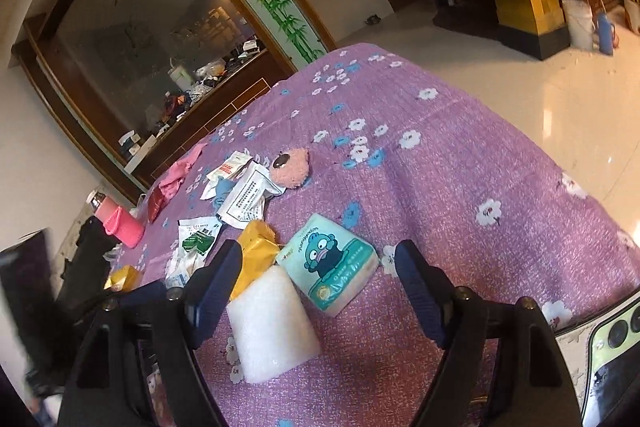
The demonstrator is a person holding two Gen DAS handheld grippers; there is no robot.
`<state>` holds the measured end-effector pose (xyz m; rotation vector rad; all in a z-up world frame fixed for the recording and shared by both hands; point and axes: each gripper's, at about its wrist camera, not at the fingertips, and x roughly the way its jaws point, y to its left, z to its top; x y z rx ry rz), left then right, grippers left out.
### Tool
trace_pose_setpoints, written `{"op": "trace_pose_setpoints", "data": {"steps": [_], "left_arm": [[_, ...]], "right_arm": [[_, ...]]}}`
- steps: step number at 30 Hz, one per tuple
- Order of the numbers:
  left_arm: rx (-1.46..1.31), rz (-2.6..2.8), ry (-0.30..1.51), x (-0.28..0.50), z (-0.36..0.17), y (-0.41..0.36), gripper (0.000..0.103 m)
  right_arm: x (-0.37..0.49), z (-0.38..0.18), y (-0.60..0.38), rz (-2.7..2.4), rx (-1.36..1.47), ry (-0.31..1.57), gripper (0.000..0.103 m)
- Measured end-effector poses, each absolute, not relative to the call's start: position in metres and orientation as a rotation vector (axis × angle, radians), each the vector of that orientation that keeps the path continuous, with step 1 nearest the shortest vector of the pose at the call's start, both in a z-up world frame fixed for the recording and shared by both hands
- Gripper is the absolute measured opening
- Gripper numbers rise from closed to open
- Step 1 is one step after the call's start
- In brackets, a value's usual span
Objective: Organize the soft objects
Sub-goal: 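Move the left tool toward the yellow foil packet while the right tool approaches the white foam block, then close the left tool on the yellow foil packet while the right tool grasps the white foam block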
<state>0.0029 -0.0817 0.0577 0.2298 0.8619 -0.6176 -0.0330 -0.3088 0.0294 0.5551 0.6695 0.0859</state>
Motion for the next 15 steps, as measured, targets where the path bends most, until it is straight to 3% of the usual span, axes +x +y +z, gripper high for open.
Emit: {"op": "trace_pose_setpoints", "data": {"steps": [14, 15], "left_arm": [[0.125, -0.715, 0.945, 0.07, 0.027, -0.11, 0.077], [0.131, -0.721, 0.951, 0.071, 0.025, -0.113, 0.072]], "right_arm": [[-0.033, 0.024, -0.311, 0.125, 0.601, 0.694, 0.078], [-0.033, 0.024, -0.311, 0.124, 0.601, 0.695, 0.078]]}}
